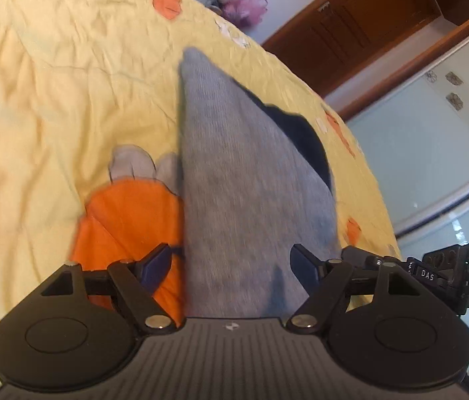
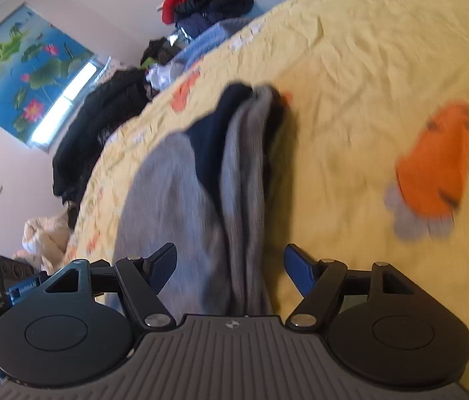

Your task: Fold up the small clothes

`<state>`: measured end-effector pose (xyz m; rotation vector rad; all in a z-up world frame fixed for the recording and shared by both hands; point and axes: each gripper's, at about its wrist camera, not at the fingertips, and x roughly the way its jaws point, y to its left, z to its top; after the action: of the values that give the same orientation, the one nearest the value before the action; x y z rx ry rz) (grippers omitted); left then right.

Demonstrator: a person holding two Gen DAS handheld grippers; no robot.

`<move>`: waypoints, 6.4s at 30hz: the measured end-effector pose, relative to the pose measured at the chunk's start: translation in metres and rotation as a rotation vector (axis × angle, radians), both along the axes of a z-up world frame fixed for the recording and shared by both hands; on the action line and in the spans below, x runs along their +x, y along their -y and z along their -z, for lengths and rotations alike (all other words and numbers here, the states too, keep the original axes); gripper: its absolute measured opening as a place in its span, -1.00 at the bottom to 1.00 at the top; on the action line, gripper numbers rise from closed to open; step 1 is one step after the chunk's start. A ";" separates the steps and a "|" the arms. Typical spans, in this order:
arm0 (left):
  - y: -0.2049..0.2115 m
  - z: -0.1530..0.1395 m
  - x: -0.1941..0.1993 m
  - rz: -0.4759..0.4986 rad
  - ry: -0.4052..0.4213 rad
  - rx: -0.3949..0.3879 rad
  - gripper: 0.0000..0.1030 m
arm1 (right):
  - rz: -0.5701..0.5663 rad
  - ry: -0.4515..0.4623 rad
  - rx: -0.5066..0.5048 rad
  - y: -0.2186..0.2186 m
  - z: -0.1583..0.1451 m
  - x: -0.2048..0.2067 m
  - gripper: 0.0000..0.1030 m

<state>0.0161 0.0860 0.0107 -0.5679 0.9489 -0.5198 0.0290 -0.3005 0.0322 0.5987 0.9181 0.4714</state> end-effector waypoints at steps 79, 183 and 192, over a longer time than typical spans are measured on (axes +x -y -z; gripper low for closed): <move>0.075 -0.010 -0.058 0.202 0.397 0.546 0.26 | -0.039 0.132 -0.274 -0.086 -0.052 0.057 0.49; 0.065 0.005 -0.114 -0.063 0.379 0.665 0.75 | 0.206 0.244 -0.558 -0.088 -0.015 -0.134 0.80; 0.061 0.007 -0.113 -0.093 0.340 0.673 0.96 | 0.155 0.206 -0.688 -0.115 0.003 -0.150 0.99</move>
<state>-0.0965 0.0254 0.0032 0.0849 0.7076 -0.1790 -0.1206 -0.1859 0.0288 -0.0101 0.7655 0.0568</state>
